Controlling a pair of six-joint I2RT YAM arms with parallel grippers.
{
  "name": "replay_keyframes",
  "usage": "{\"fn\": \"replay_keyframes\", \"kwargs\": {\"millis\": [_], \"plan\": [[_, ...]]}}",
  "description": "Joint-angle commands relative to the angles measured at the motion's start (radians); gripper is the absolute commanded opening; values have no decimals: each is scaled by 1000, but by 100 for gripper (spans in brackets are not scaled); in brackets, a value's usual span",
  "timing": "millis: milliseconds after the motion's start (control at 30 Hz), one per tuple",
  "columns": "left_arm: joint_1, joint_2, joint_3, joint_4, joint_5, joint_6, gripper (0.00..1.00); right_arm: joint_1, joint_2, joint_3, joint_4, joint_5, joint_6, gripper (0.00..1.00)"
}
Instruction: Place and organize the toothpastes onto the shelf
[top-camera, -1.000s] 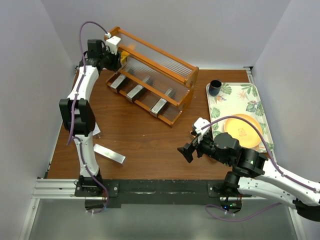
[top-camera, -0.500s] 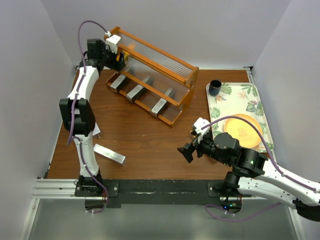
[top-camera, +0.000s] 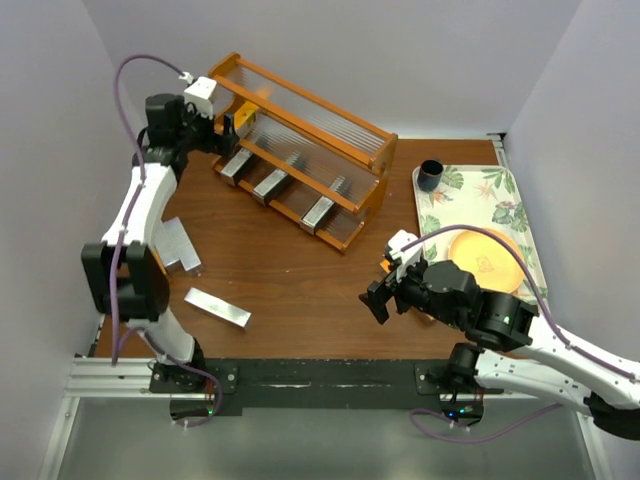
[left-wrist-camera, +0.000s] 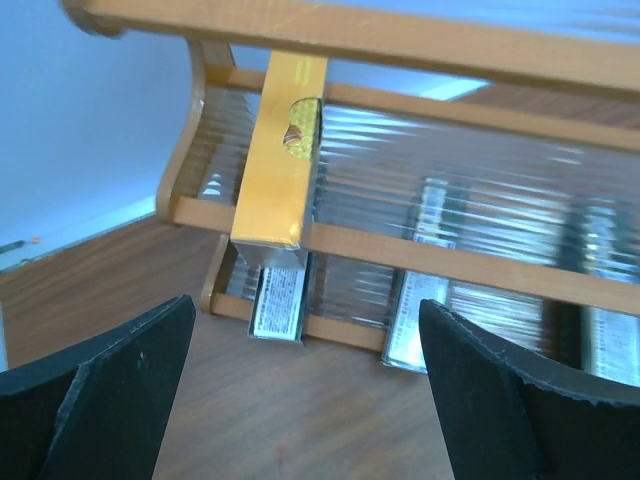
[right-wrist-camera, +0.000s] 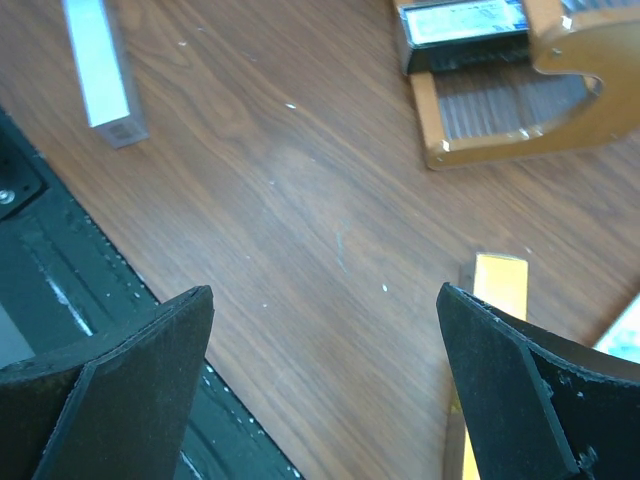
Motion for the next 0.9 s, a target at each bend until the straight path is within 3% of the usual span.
{"fn": "replay_keyframes", "kwargs": {"millis": [0,200,400,433,600,867], "plan": [[4,-266,-197,168,-22,-117,100,0,79,100,-107,85,40,99],[0,-568,-507,213,-19,-183,100,-5,180,183,-202,157,60,98],[-10,-816,-719,223,-11,-197,100,-152,317,232,-284,102,80,99],[-37,-836,-735,212,-12,-193,100,-222,329,232,-287,75,77,99],[-152,-907,-784,132,-100,-113,100,-339,389,226,-311,2,124,99],[-232,-998,-813,115,-146,-92,100,-549,469,136,-316,-145,241,99]]}}
